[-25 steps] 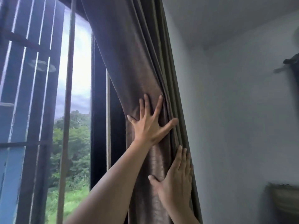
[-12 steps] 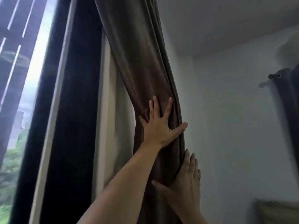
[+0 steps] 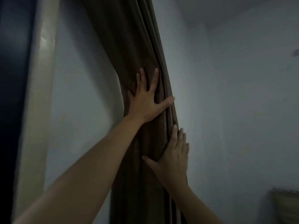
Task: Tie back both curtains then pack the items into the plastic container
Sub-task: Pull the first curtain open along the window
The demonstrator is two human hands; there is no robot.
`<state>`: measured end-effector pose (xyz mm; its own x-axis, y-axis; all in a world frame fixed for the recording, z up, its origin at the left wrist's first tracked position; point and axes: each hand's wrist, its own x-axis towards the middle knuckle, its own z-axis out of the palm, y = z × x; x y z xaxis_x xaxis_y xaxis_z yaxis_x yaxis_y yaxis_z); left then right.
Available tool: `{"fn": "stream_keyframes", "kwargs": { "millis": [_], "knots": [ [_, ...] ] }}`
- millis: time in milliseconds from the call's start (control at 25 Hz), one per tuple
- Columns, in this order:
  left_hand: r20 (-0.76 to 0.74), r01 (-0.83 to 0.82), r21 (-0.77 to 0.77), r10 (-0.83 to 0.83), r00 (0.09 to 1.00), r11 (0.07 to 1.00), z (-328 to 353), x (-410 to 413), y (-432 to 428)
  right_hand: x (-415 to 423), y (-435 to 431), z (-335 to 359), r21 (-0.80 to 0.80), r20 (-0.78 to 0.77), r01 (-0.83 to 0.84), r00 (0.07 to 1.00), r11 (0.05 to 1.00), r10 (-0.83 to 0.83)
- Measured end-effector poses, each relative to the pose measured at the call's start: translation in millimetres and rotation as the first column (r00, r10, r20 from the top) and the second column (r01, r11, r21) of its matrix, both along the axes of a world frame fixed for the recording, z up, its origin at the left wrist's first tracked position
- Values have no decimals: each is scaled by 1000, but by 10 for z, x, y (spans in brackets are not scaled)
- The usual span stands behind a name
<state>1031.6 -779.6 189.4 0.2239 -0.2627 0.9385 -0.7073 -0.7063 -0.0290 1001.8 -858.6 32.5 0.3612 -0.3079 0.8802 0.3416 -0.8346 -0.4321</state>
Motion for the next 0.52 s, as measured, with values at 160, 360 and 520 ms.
{"fn": "stream_keyframes", "kwargs": {
  "millis": [160,360,520],
  "knots": [
    [49,10,-44,-8,999,999,-131,-108,174,-64,5,-133,-45,27,-197,980,979,198],
    [52,-66,-79,70,996,995,-450,-484,561,-437,25,-349,87,-111,-728,672,680,733],
    [-27,-84,-177,81,996,981,-707,-910,869,-413,38,-314,91,-246,-982,141,168,959]
  ]
}}
